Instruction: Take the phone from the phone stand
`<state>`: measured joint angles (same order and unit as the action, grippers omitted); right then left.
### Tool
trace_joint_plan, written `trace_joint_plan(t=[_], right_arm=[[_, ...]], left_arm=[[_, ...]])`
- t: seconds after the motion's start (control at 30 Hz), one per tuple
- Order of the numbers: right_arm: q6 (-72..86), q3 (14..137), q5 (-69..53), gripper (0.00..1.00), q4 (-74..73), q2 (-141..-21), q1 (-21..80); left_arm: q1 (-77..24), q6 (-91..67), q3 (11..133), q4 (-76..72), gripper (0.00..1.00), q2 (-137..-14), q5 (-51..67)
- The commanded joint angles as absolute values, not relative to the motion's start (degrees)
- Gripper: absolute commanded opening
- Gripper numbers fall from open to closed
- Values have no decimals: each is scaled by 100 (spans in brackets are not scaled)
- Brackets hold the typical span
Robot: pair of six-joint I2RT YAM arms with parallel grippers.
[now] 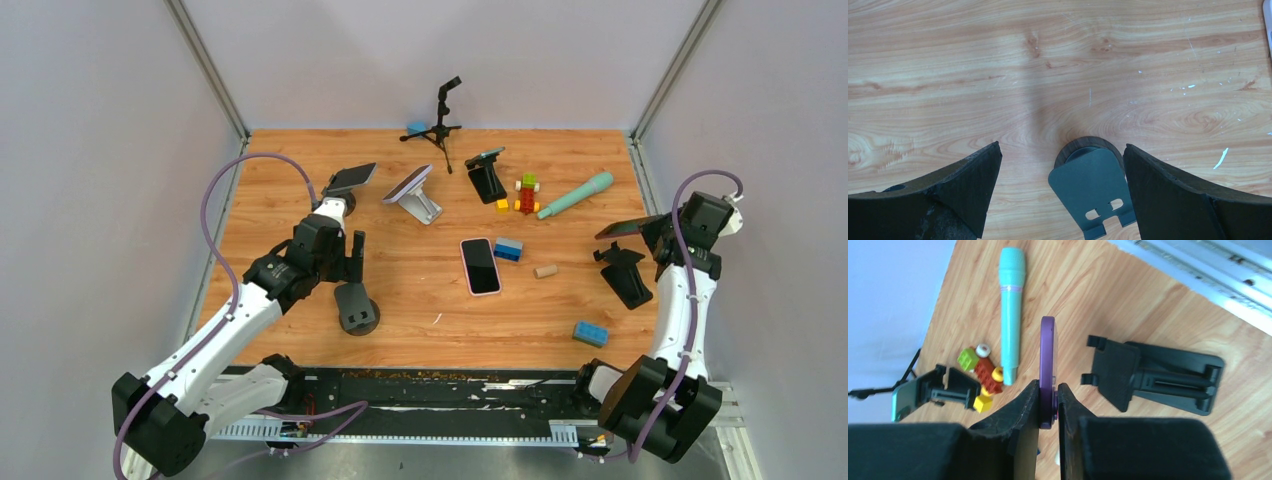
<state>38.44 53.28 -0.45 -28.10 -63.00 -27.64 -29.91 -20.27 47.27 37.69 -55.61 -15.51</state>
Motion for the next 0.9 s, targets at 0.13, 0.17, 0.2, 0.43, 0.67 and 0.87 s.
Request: trace_joint_plan(t=[0.13, 0.17, 0.2, 0.43, 0.67, 0.87], right_arm=[[4218, 5439, -2354, 0, -2046, -6362, -2635], [4208, 5452, -2484, 0, -2019, -6371, -2550], [4182, 5470, -2608, 0, -2011, -6372, -2421], [4065, 5607, -3442, 0, -1990, -6359, -1351], [4078, 5701, -3674, 0, -1886, -6615, 396], [4033, 5747, -4057, 0, -1787, -7014, 1231]], left_arm=[[-2974, -2073, 4783, 3716, 99, -5306, -1763], [-2978, -2069, 4782, 3706, 99, -5242, -1765], [-2975, -2055, 4779, 3704, 99, -5214, -1775], [-2972, -1936, 4888, 3785, 99, -4789, -2041], [-3295, -1239, 5202, 3170, 99, -4736, -738], [-4758, -936, 5563, 2910, 100, -5301, -852]])
